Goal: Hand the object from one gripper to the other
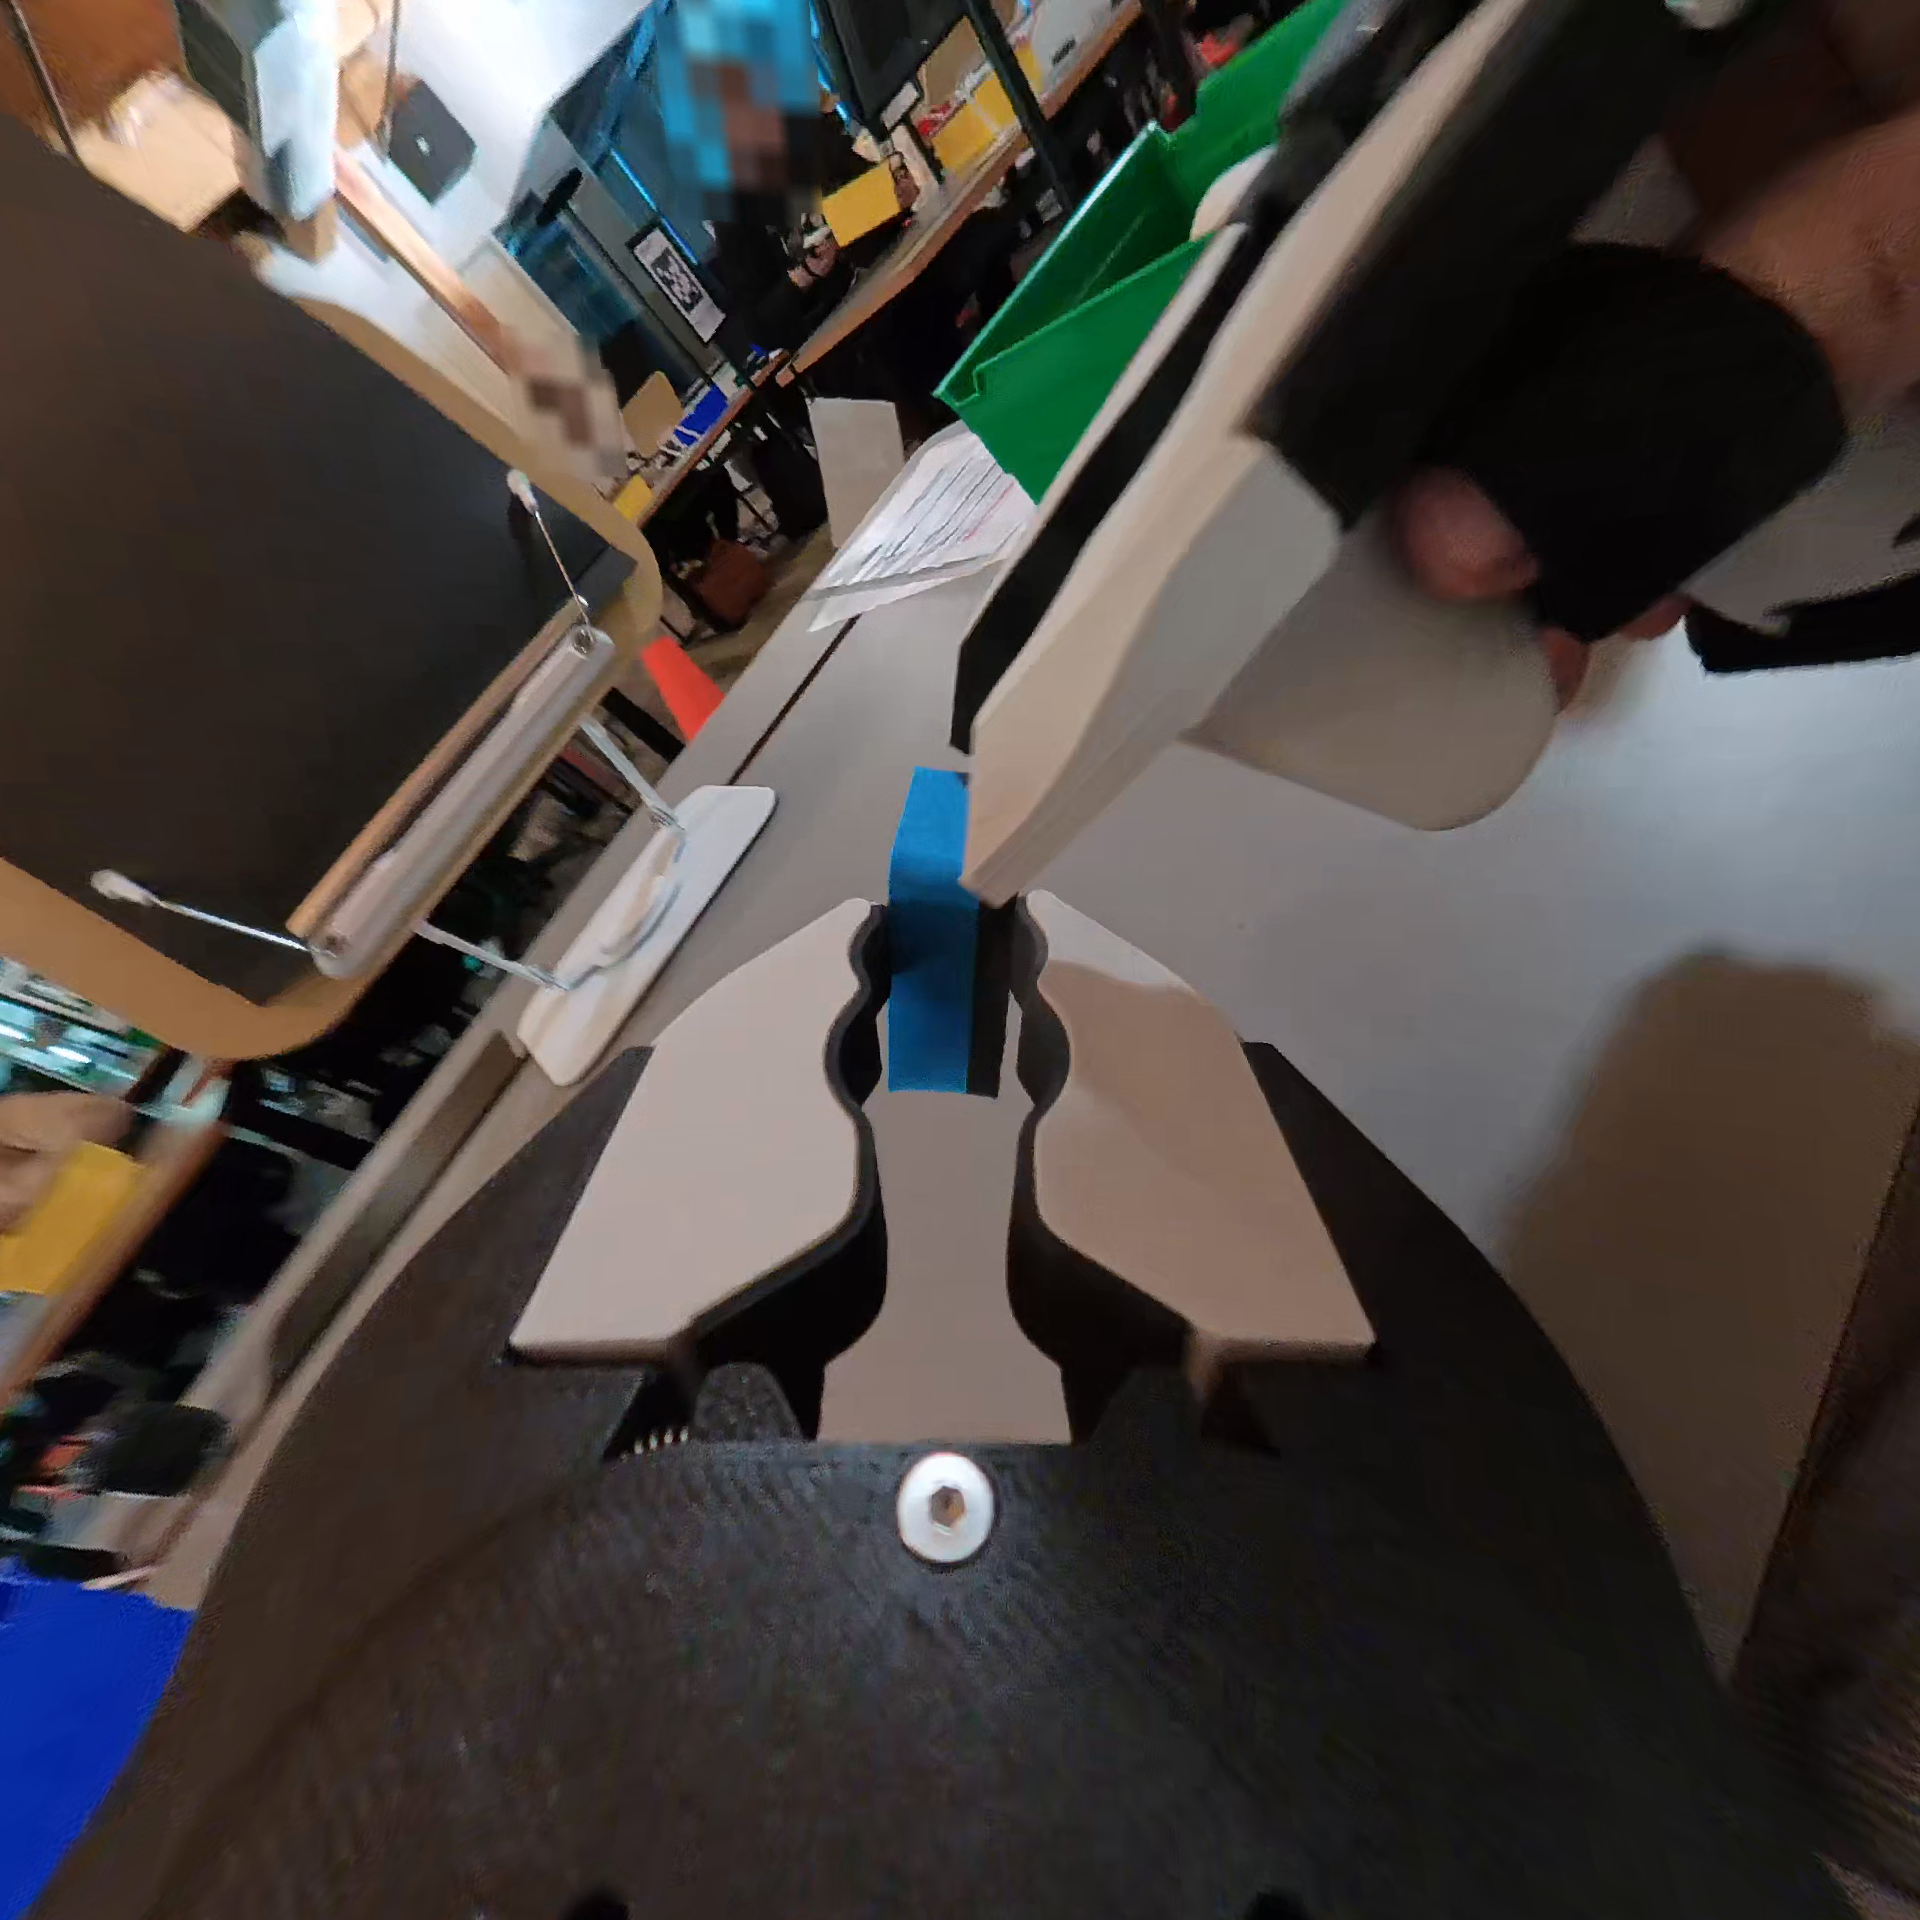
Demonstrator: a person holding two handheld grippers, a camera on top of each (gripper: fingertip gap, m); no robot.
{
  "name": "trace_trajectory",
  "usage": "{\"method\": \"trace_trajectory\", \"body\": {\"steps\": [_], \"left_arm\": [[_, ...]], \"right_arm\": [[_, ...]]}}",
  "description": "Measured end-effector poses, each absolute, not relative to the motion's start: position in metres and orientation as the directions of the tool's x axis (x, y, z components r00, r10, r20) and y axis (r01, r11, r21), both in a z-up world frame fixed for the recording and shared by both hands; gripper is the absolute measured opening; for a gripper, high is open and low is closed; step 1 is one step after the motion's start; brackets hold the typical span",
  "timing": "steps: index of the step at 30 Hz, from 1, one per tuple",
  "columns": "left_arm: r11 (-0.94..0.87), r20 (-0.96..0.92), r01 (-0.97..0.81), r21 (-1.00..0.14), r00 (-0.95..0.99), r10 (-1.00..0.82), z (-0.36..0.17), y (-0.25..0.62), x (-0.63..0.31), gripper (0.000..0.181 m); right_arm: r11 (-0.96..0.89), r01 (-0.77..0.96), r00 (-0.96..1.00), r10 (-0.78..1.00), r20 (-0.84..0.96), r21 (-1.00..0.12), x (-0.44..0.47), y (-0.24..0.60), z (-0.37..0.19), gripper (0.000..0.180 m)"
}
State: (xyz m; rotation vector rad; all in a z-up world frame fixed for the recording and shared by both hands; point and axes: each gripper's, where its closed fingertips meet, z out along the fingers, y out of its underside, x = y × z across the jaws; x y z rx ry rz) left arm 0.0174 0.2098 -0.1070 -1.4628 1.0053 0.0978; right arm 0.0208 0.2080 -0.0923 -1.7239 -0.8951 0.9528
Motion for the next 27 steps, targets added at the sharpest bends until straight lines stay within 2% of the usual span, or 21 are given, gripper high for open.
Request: {"method": "trace_trajectory", "body": {"steps": [3,6,10,14,18,20,23,25,27], "left_arm": [[0.244,-0.709,-0.691,-0.68,0.536,-0.458,-0.108,0.204,0.026,0.022],[0.271,-0.775,-0.749,-0.605,0.476,-0.416,-0.112,0.202,0.03,0.021],[0.307,-0.775,-0.729,-0.612,0.474,-0.418,-0.111,0.2,0.034,0.025],[0.274,-0.644,-0.617,-0.738,0.52,-0.562,-0.116,0.197,0.046,0.087],[0.207,-0.462,-0.458,-0.864,0.56,-0.688,-0.116,0.197,0.051,0.12],[0.139,-0.294,-0.305,-0.942,0.557,-0.777,-0.108,0.192,0.054,0.128],[-0.044,0.037,-0.003,-0.999,0.482,-0.875,-0.084,0.184,0.053,0.129],[-0.158,0.209,0.164,-0.974,0.378,-0.902,-0.069,0.181,0.045,0.114],[-0.254,0.315,0.249,-0.934,0.245,-0.917,-0.059,0.174,0.038,0.096]], "right_arm": [[-0.325,0.214,0.457,0.867,-0.199,-0.921,0.021,0.209,-0.106,0.055],[-0.342,0.254,0.458,0.866,-0.199,-0.904,0.024,0.208,-0.114,0.054],[-0.36,0.259,0.431,0.873,-0.226,-0.896,0.025,0.206,-0.112,0.054],[-0.375,0.174,0.415,0.867,-0.277,-0.911,0.034,0.213,-0.102,0.054],[-0.338,0.06,0.327,0.896,-0.301,-0.939,0.049,0.218,-0.083,0.054],[-0.277,0.003,0.23,0.935,-0.269,-0.961,0.051,0.212,-0.07,0.054],[-0.186,-0.047,0.096,0.977,-0.19,-0.981,0.051,0.194,-0.055,0.054],[-0.146,-0.032,0.061,0.987,-0.148,-0.989,0.048,0.186,-0.055,0.054],[-0.129,-0.01,0.046,0.99,-0.13,-0.992,0.042,0.181,-0.058,0.054]]}}
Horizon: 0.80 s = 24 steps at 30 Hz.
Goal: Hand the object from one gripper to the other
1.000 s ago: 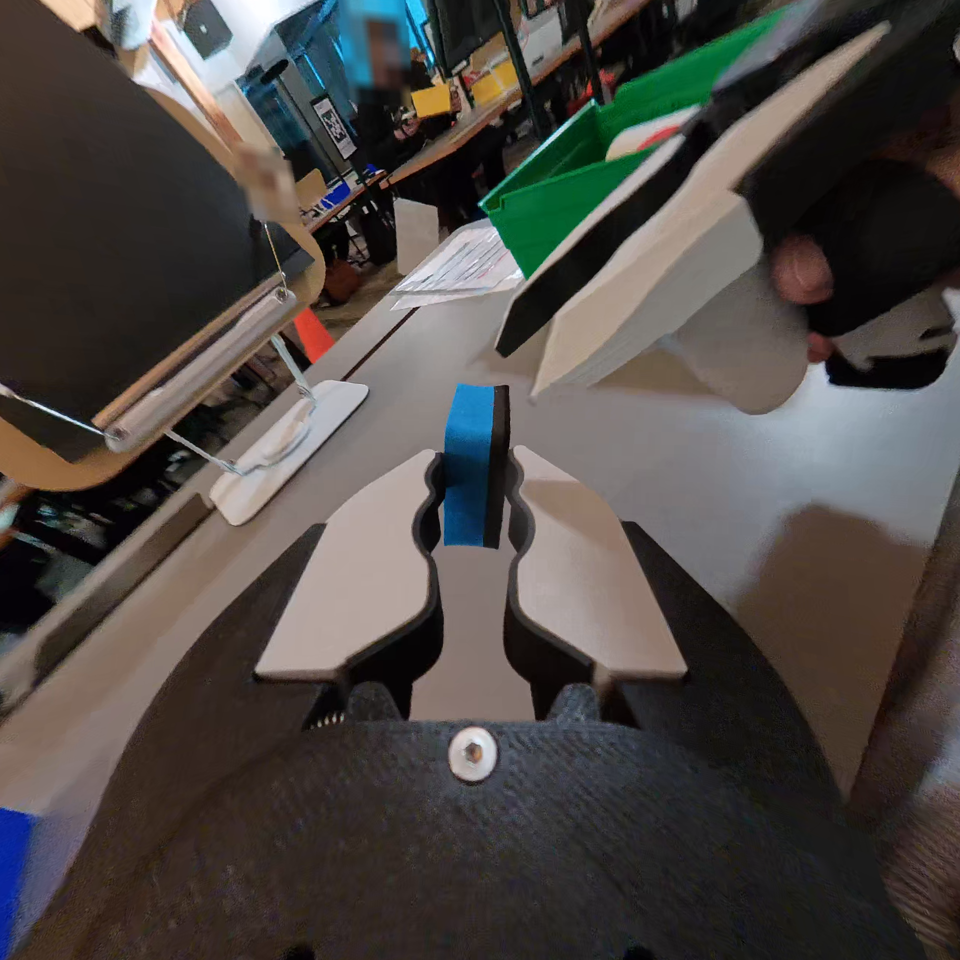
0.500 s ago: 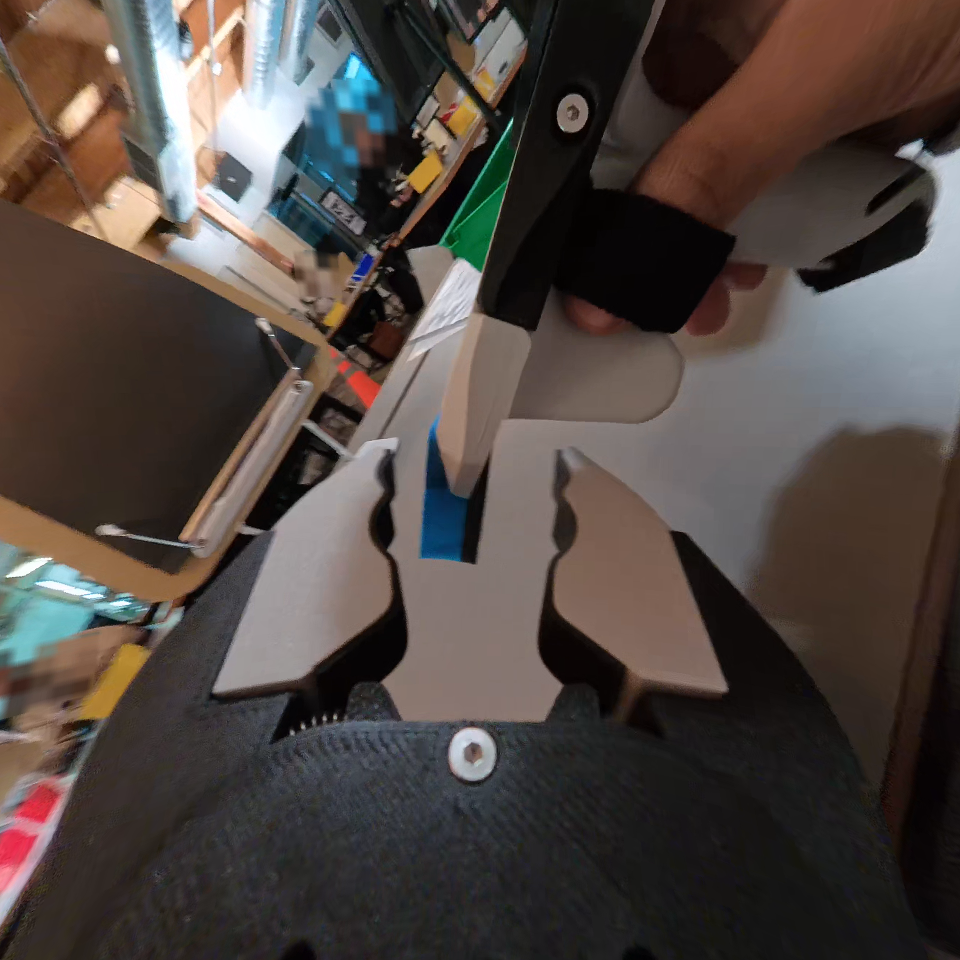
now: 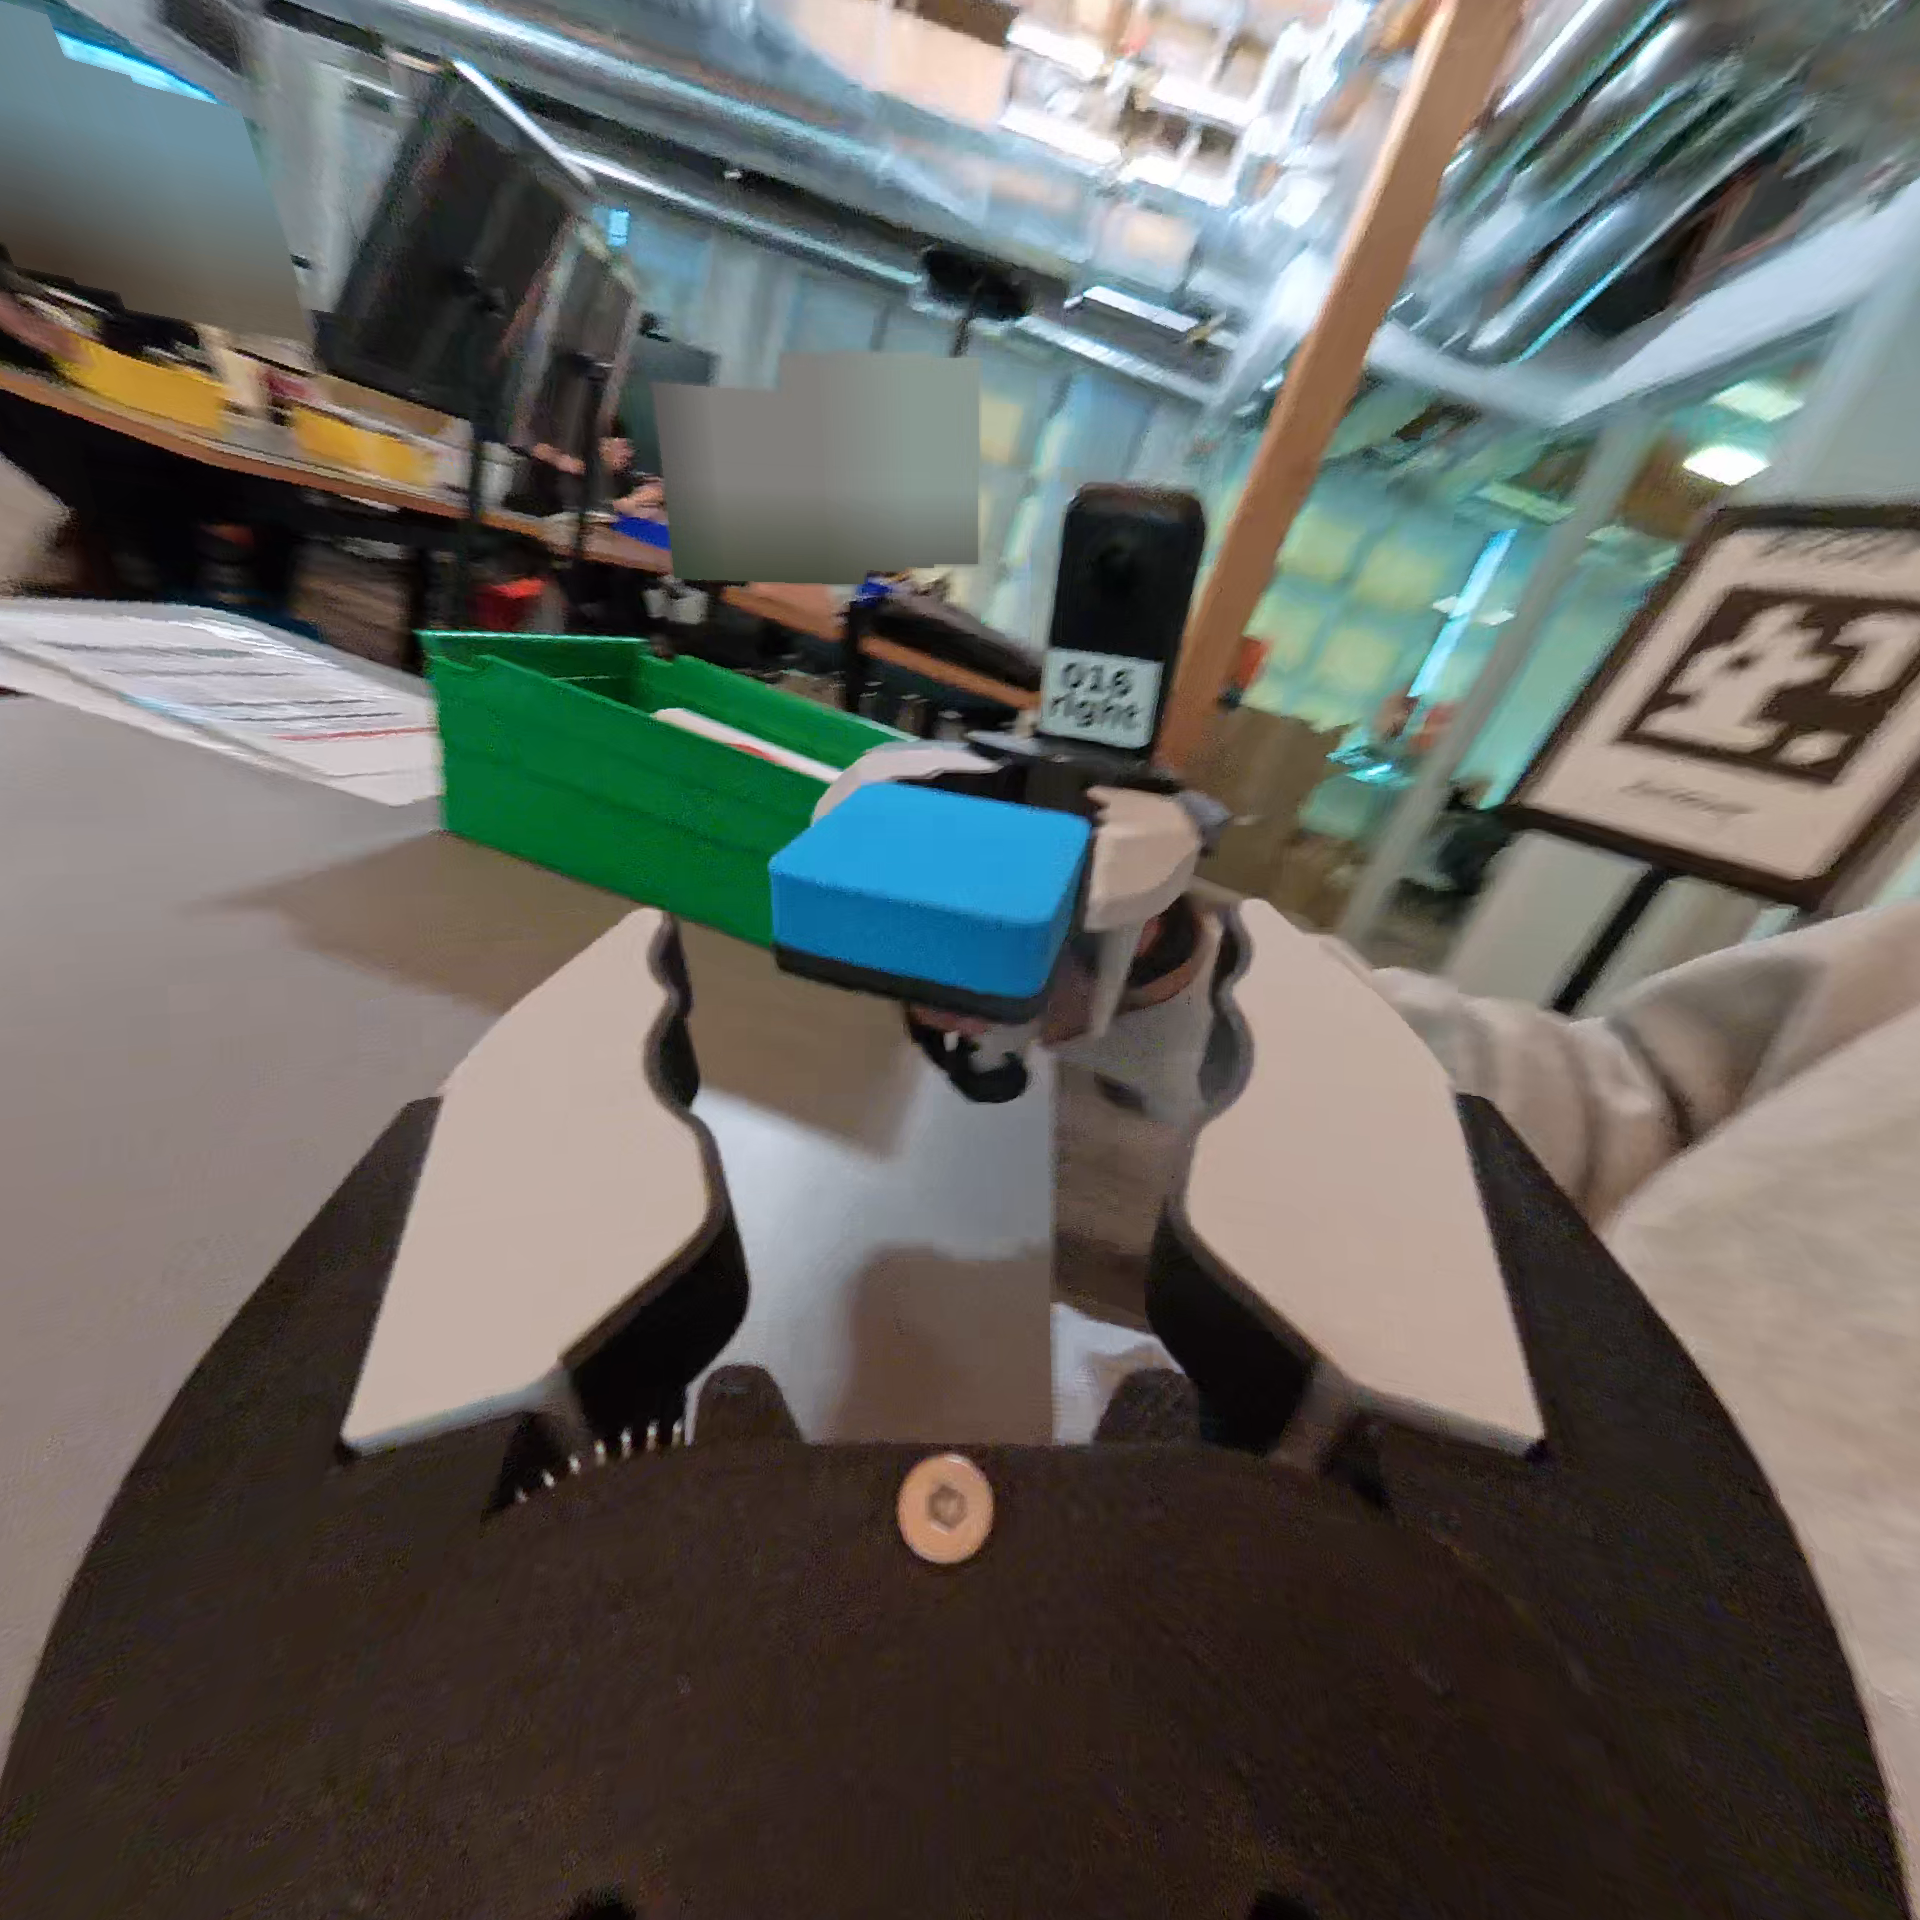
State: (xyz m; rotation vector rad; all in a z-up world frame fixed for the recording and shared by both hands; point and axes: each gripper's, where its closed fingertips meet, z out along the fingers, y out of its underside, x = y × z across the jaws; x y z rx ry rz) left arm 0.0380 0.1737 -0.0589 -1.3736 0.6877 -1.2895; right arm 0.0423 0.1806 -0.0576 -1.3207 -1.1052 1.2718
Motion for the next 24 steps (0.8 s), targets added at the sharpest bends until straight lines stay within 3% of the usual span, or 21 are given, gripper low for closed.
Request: {"method": "trace_trajectory", "body": {"steps": [4,7,10,12,14,16,20,24], "left_arm": [[-0.249,0.29,0.214,-0.945,0.186,-0.939,-0.059,0.164,0.04,0.083],[-0.168,0.212,0.184,-0.969,0.259,-0.942,-0.063,0.168,0.04,0.056],[-0.172,0.217,0.186,-0.967,0.256,-0.942,-0.061,0.168,0.039,0.056],[-0.139,0.187,0.178,-0.974,0.288,-0.939,-0.061,0.17,0.038,0.057],[-0.113,0.165,0.178,-0.978,0.312,-0.936,-0.059,0.17,0.038,0.057],[-0.083,0.144,0.184,-0.979,0.35,-0.925,-0.056,0.174,0.034,0.057],[0.03,0.017,0.091,-0.995,0.471,-0.882,-0.063,0.185,0.026,0.057],[0.152,-0.145,-0.03,-0.988,0.52,-0.842,-0.067,0.185,0.026,0.057]], "right_arm": [[-0.166,-0.004,0.008,0.986,-0.166,-0.986,0.035,0.174,-0.06,0.054],[-0.184,-0.032,-0.03,0.983,-0.183,-0.982,0.035,0.17,-0.056,0.054],[-0.16,-0.055,-0.028,0.987,-0.159,-0.986,0.035,0.172,-0.055,0.055],[-0.159,-0.075,0.008,0.987,-0.16,-0.984,0.036,0.179,-0.057,0.07],[-0.2,-0.102,0.038,0.978,-0.205,-0.974,0.038,0.187,-0.057,0.08],[-0.274,-0.126,0.043,0.959,-0.281,-0.953,0.041,0.194,-0.057,0.078],[-0.516,-0.06,0.001,0.856,-0.517,-0.855,0.04,0.198,-0.075,0.065],[-0.776,0.046,-0.131,0.619,-0.774,-0.629,0.039,0.188,-0.09,0.063]]}}
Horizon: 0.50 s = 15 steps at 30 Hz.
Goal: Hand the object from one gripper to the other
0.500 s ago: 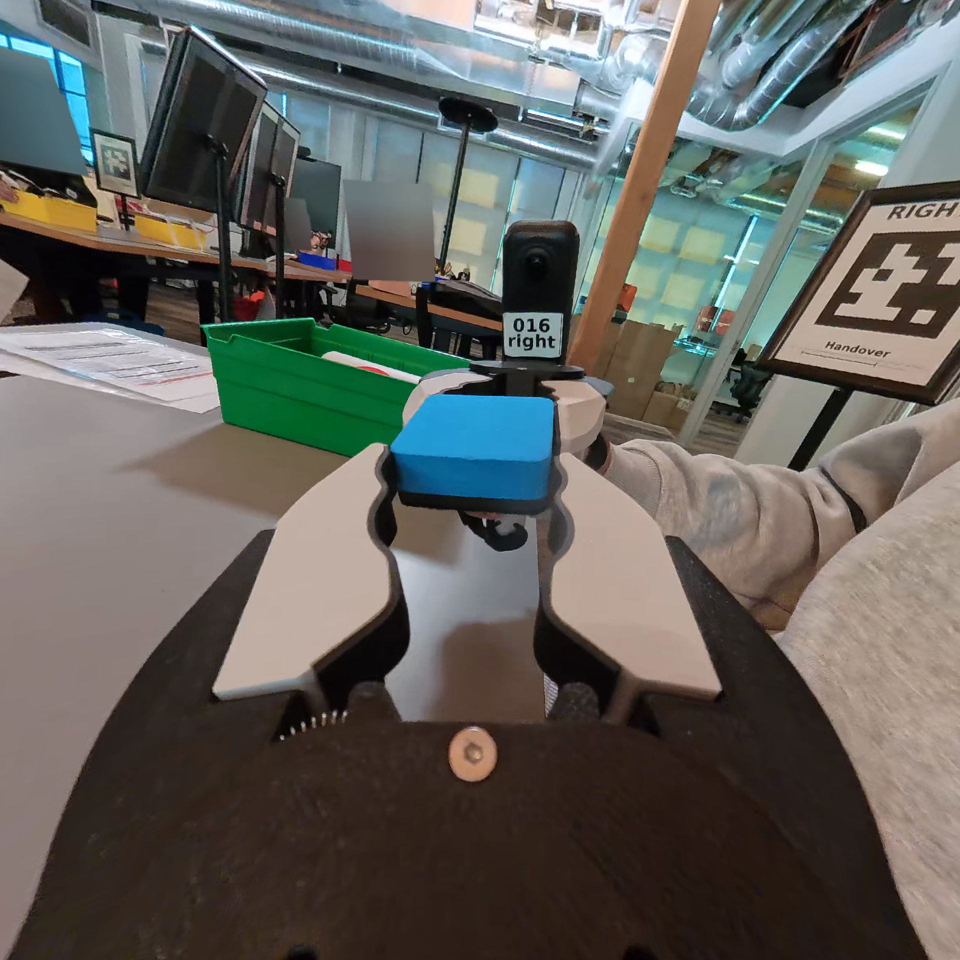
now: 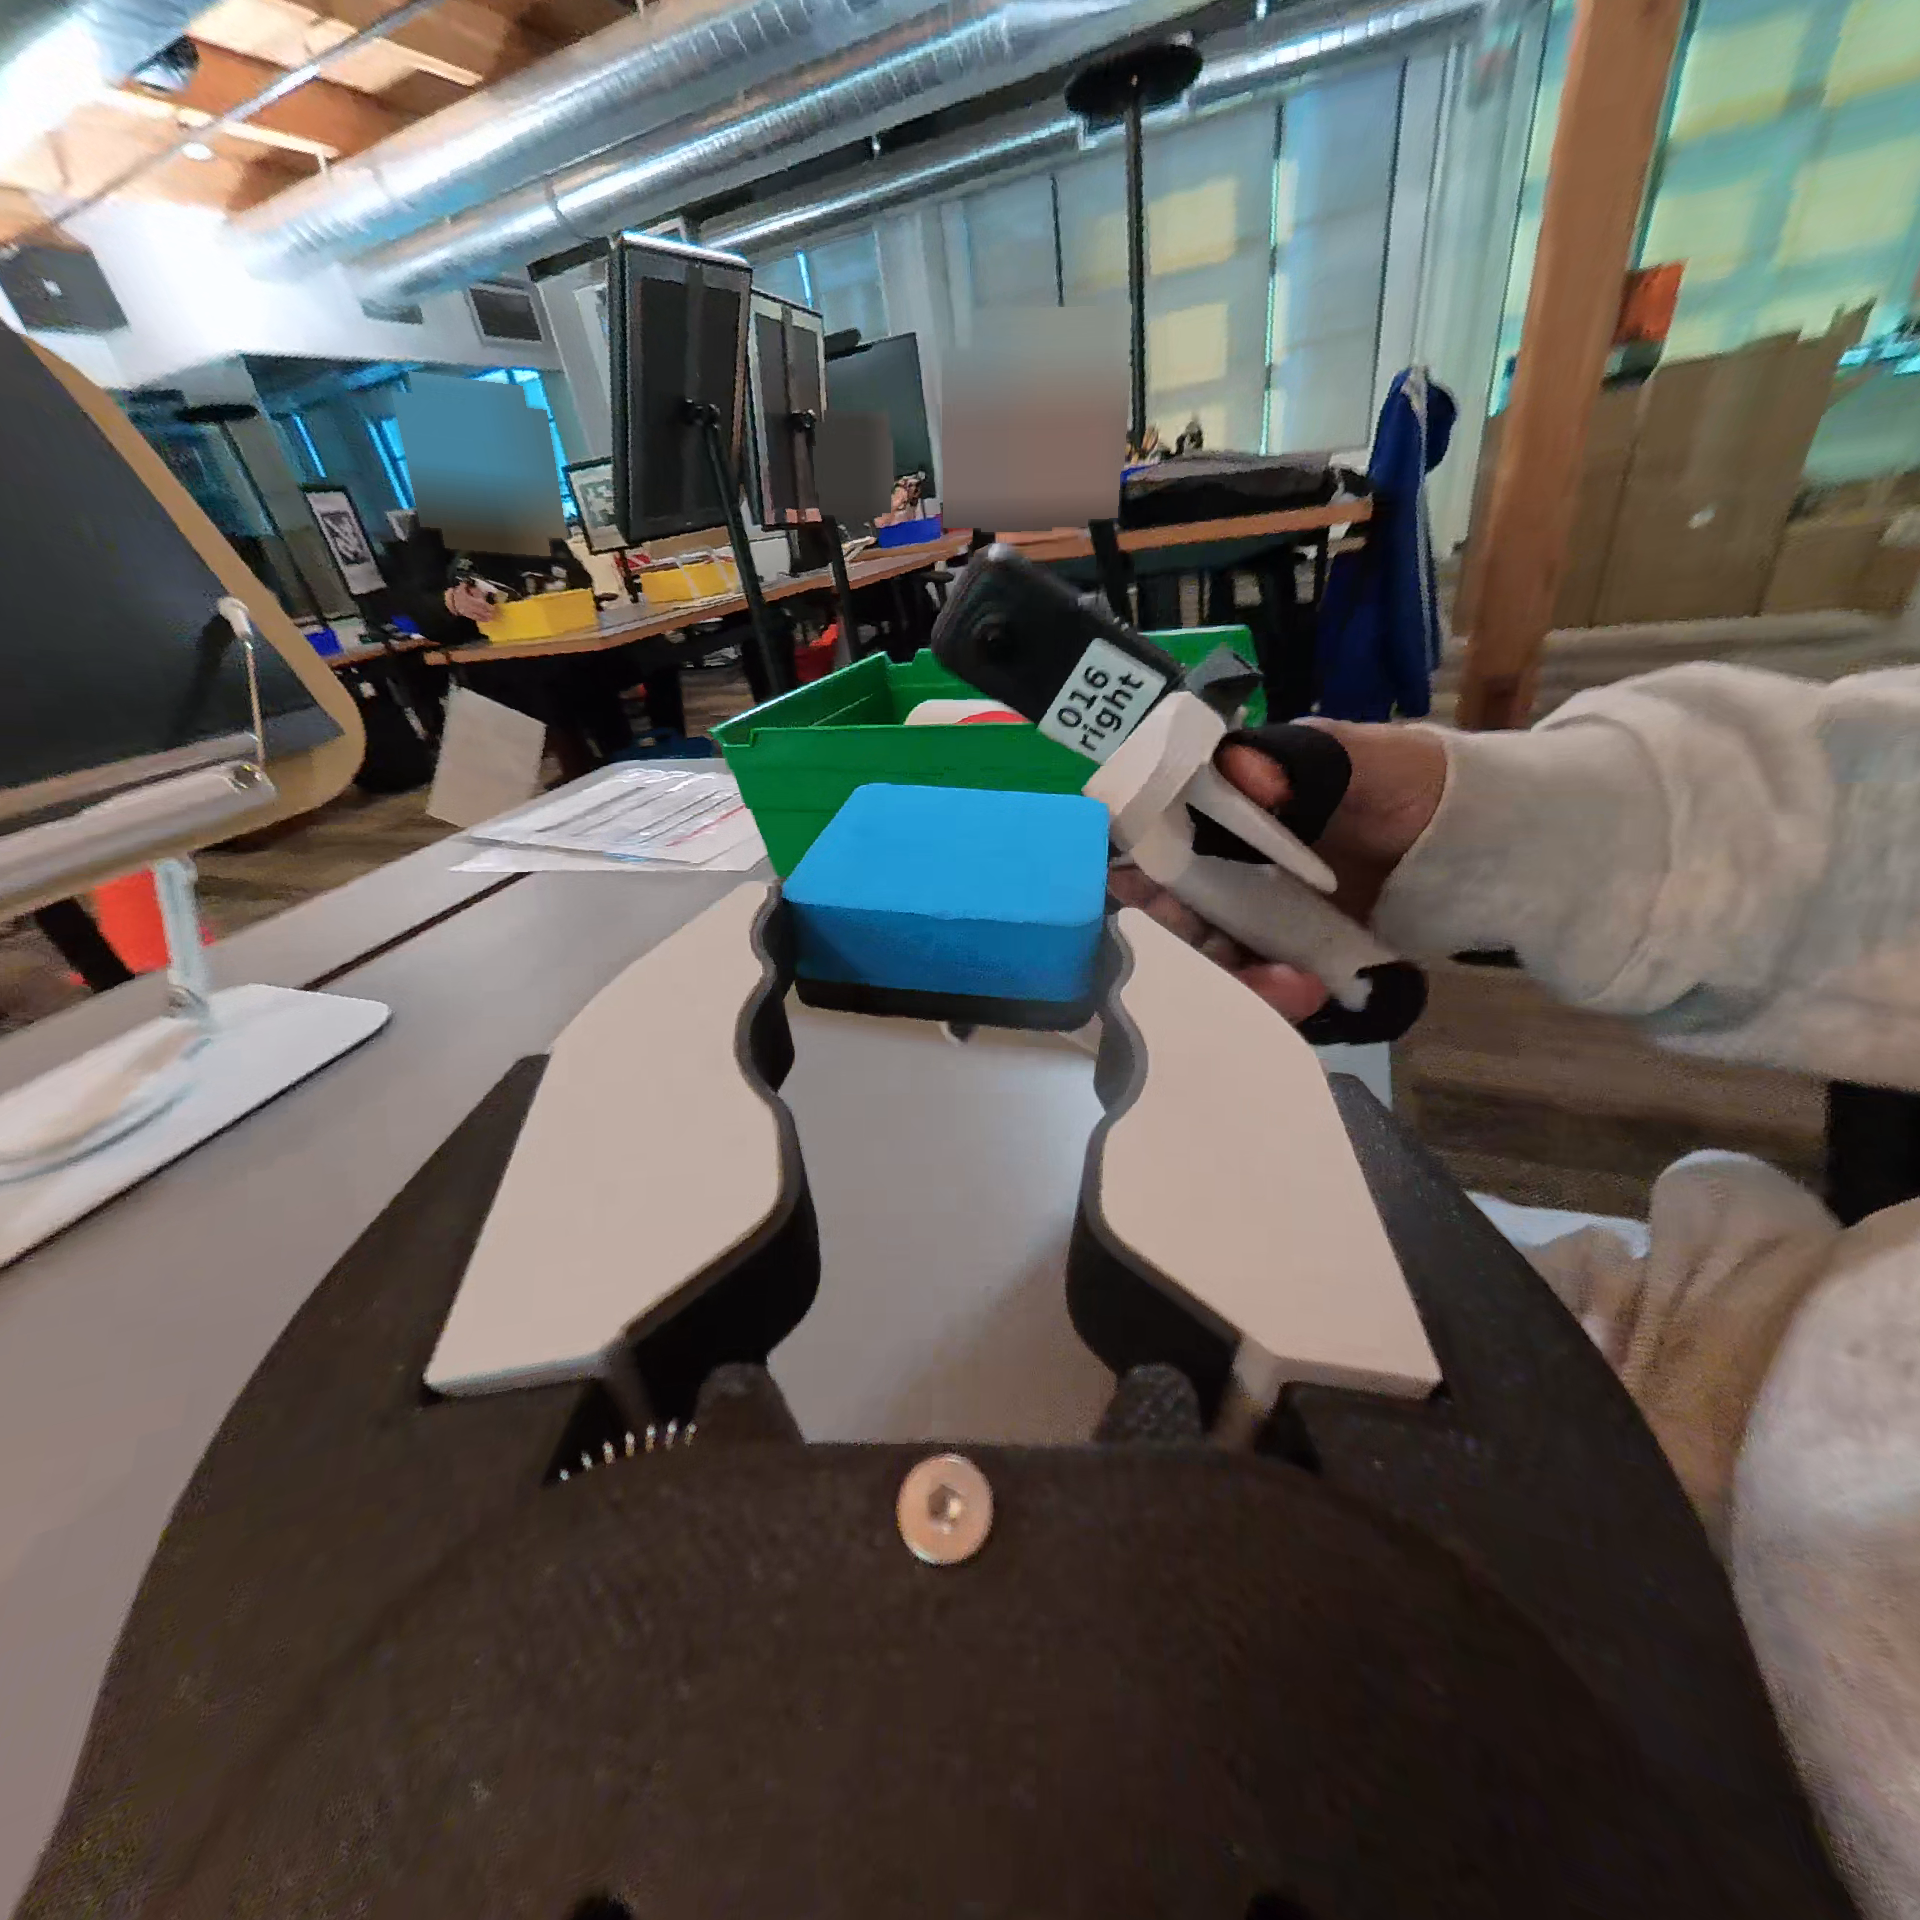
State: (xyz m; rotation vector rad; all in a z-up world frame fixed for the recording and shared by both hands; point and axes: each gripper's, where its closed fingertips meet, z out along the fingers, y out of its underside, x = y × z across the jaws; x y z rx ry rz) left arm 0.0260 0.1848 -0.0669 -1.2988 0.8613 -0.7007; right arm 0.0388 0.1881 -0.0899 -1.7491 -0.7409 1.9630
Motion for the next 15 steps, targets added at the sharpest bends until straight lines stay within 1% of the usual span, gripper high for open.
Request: {"method": "trace_trajectory", "body": {"steps": [2,3,8,10,11,12,15], "left_arm": [[0.177,-0.185,-0.067,-0.982,0.53,-0.828,-0.07,0.186,0.027,0.057],[0.18,-0.192,-0.075,-0.981,0.532,-0.824,-0.071,0.186,0.027,0.057],[0.192,-0.229,-0.124,-0.973,0.538,-0.811,-0.077,0.189,0.026,0.057],[0.2,-0.243,-0.138,-0.97,0.53,-0.812,-0.078,0.187,0.028,0.057],[0.213,-0.265,-0.158,-0.964,0.525,-0.809,-0.079,0.186,0.029,0.057],[0.228,-0.292,-0.185,-0.956,0.518,-0.804,-0.082,0.185,0.031,0.057],[0.258,-0.347,-0.238,-0.936,0.517,-0.782,-0.087,0.184,0.034,0.057]], "right_arm": [[-0.838,0.074,-0.17,0.523,-0.835,-0.541,0.039,0.186,-0.094,0.06],[-0.849,0.08,-0.178,0.503,-0.845,-0.522,0.038,0.185,-0.094,0.059],[-0.852,0.058,-0.225,0.497,-0.838,-0.521,0.039,0.183,-0.084,0.059],[-0.843,0.06,-0.221,0.51,-0.831,-0.534,0.04,0.183,-0.084,0.048],[-0.837,0.065,-0.218,0.52,-0.826,-0.544,0.04,0.182,-0.085,0.04],[-0.829,0.073,-0.215,0.53,-0.82,-0.555,0.04,0.181,-0.085,0.027],[-0.806,0.091,-0.188,0.563,-0.805,-0.585,0.041,0.18,-0.088,0.023]]}}
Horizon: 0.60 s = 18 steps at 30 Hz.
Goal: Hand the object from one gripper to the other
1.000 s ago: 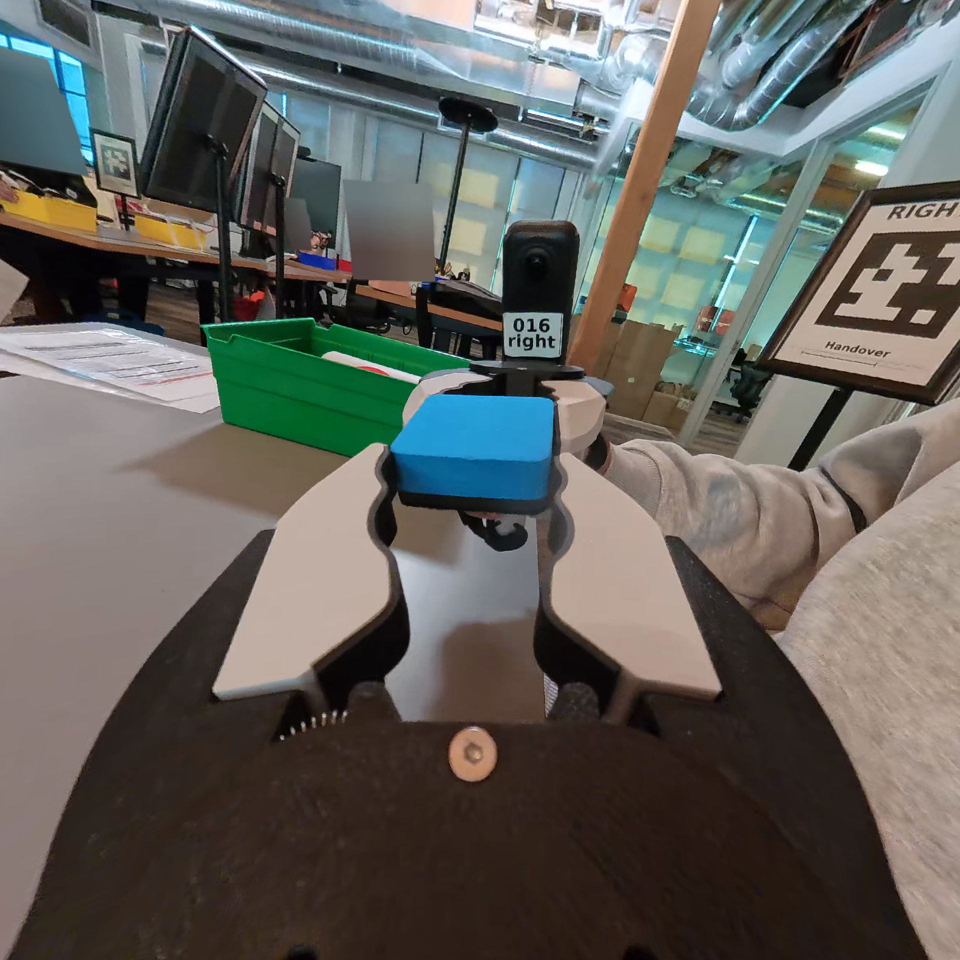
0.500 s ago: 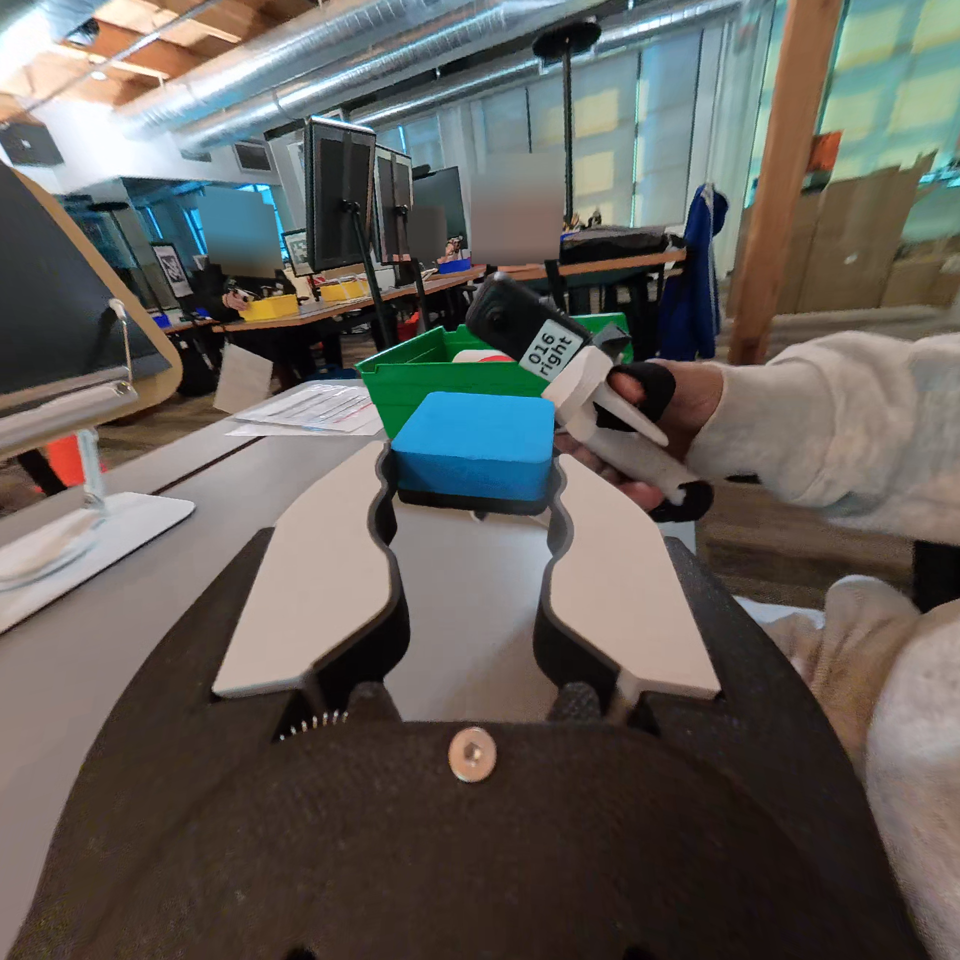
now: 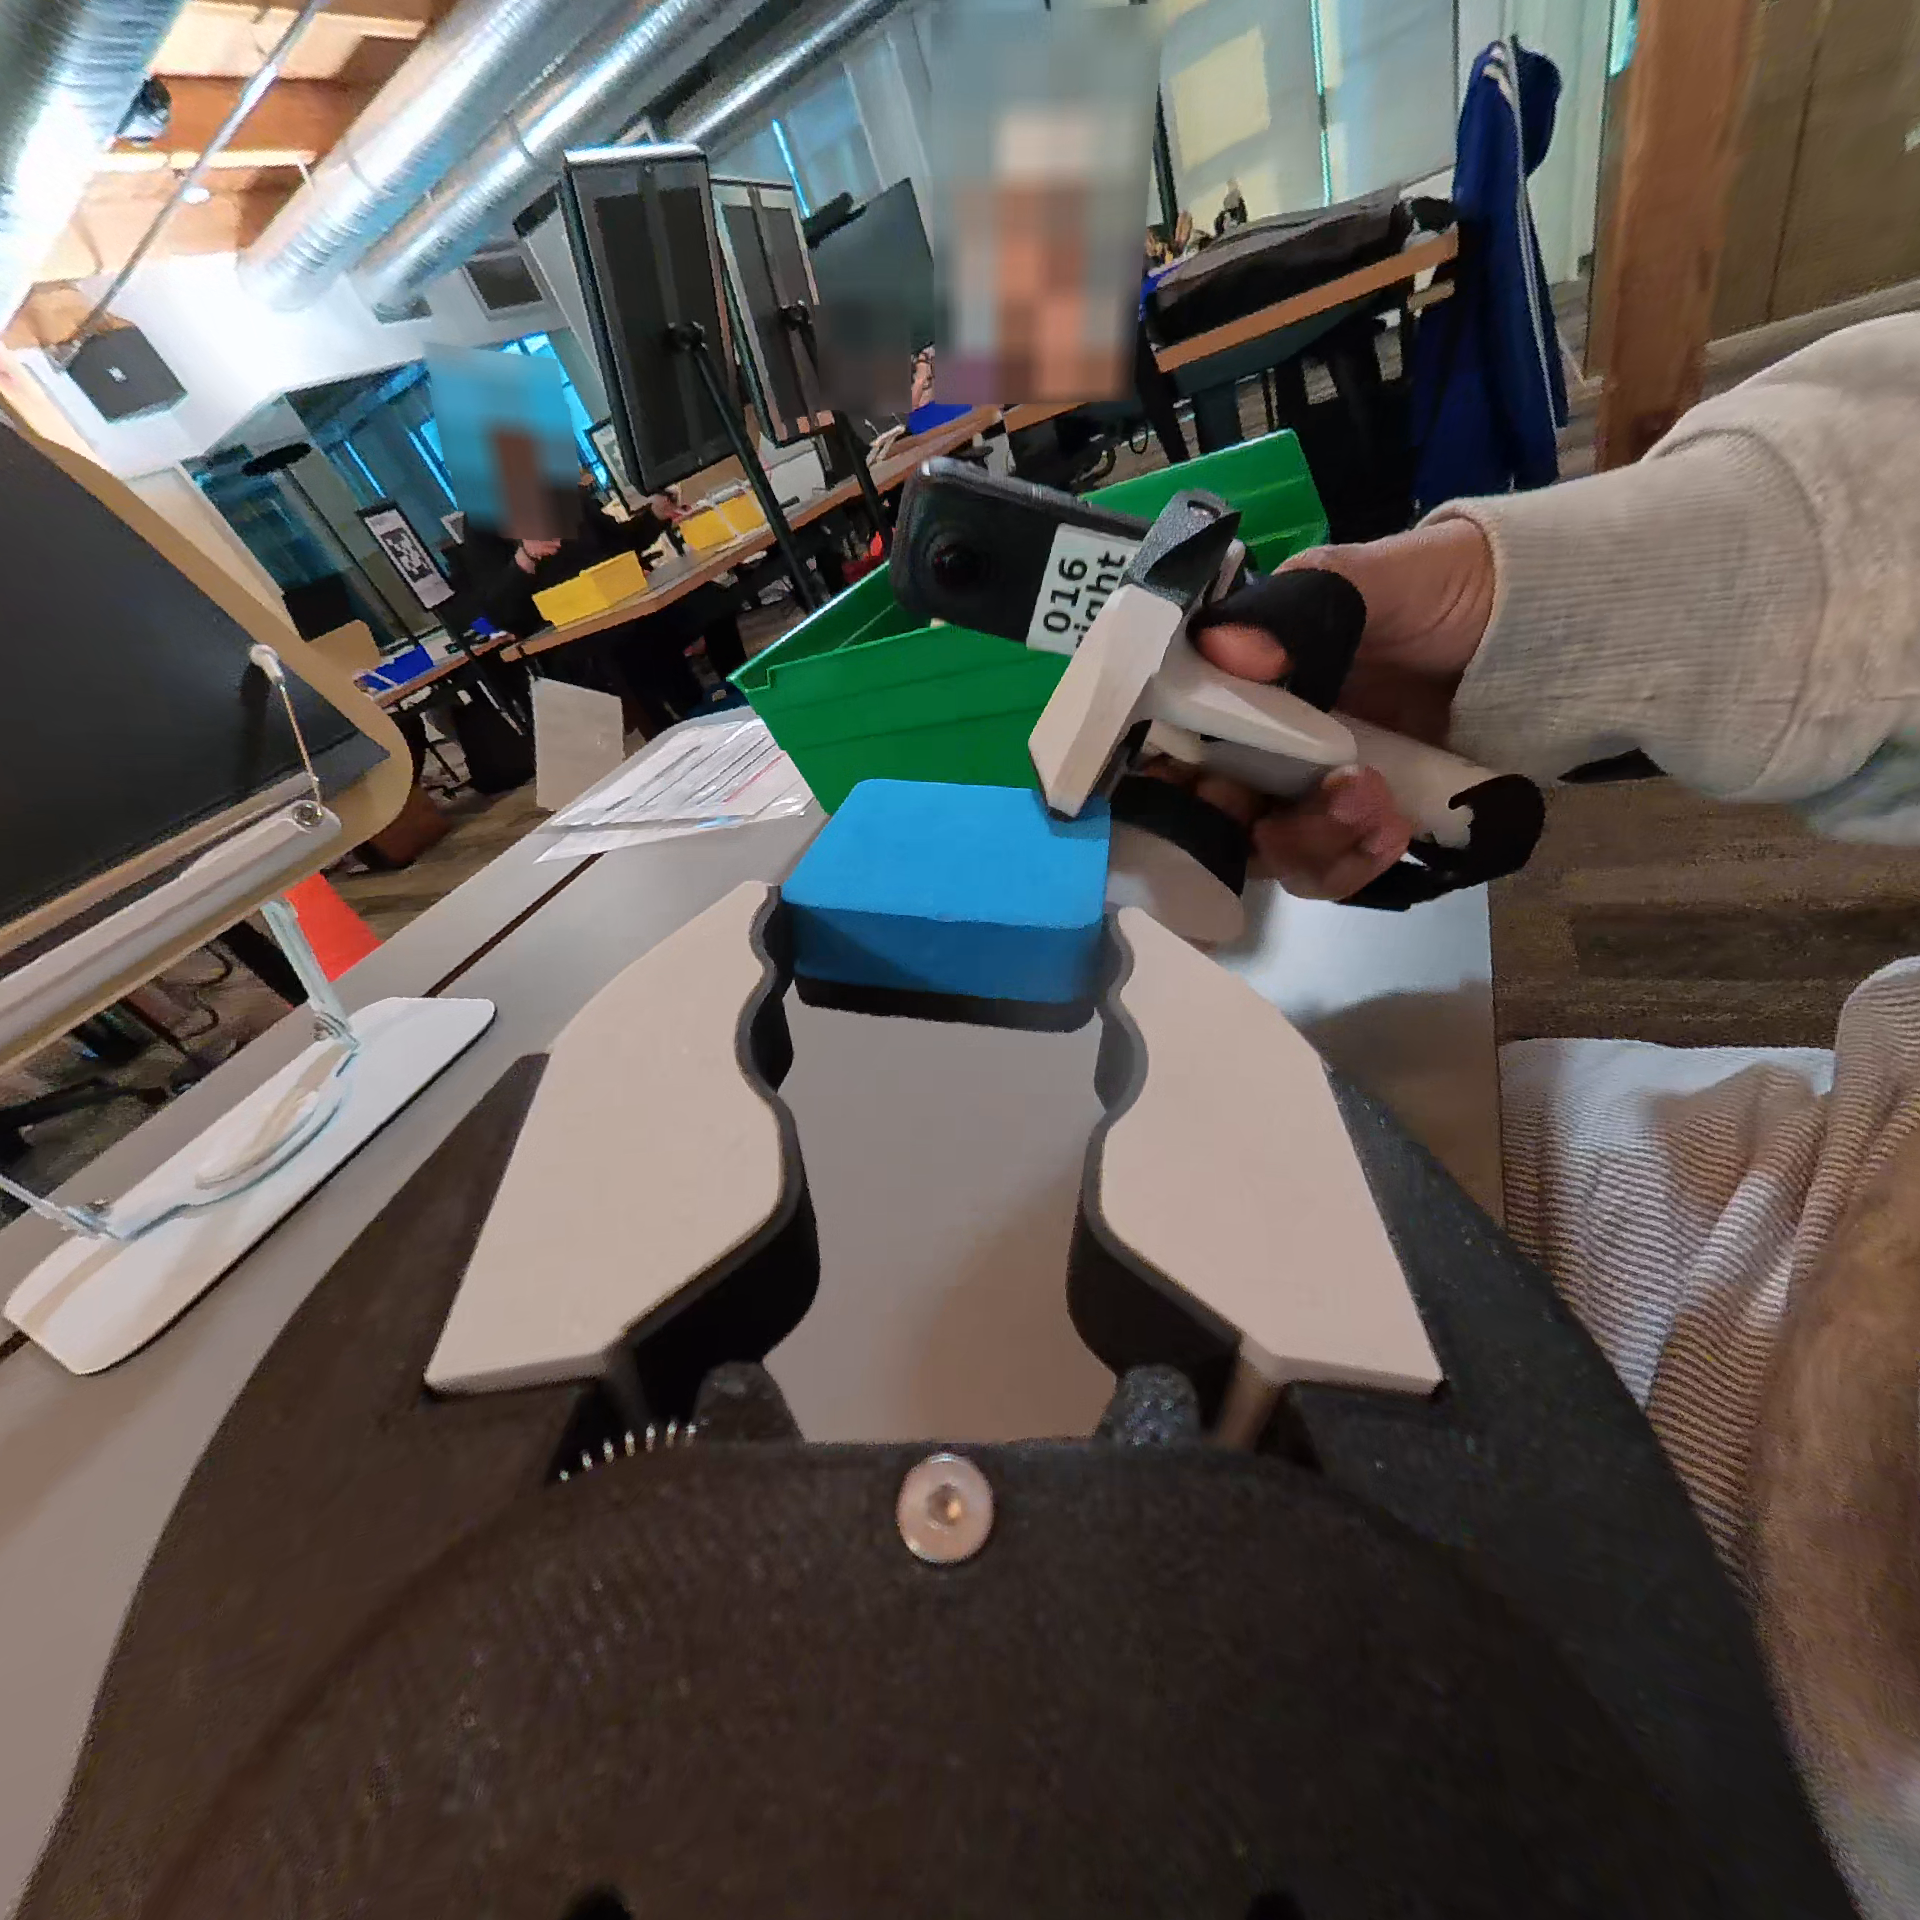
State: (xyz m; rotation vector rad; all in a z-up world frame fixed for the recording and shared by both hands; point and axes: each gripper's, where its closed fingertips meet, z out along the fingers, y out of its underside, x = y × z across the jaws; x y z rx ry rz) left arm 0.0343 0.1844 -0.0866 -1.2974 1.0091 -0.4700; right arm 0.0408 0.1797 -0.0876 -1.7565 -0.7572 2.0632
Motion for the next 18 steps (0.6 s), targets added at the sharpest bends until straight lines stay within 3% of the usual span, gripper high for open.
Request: {"method": "trace_trajectory", "body": {"steps": [4,7,10,16,18], "left_arm": [[0.198,-0.29,-0.225,-0.954,0.531,-0.796,-0.09,0.188,0.035,0.058],[0.096,-0.148,-0.124,-0.988,0.533,-0.833,-0.087,0.19,0.034,0.077],[-0.013,0.016,0.009,-1.0,0.51,-0.86,-0.08,0.193,0.028,0.083],[-0.36,0.43,0.309,-0.88,0.198,-0.881,-0.058,0.182,0.017,0.05],[-0.419,0.487,0.354,-0.836,0.128,-0.864,-0.052,0.181,0.014,0.048]], "right_arm": [[-0.762,0.074,-0.121,0.633,-0.764,-0.643,0.042,0.185,-0.088,0.022],[-0.722,0.024,-0.119,0.684,-0.719,-0.691,0.046,0.188,-0.077,0.022],[-0.673,-0.025,-0.111,0.737,-0.667,-0.739,0.05,0.192,-0.068,0.022],[-0.495,-0.082,-0.085,0.868,-0.489,-0.865,0.05,0.189,-0.06,0.022],[-0.477,-0.066,-0.085,0.878,-0.472,-0.876,0.048,0.187,-0.063,0.022]]}}
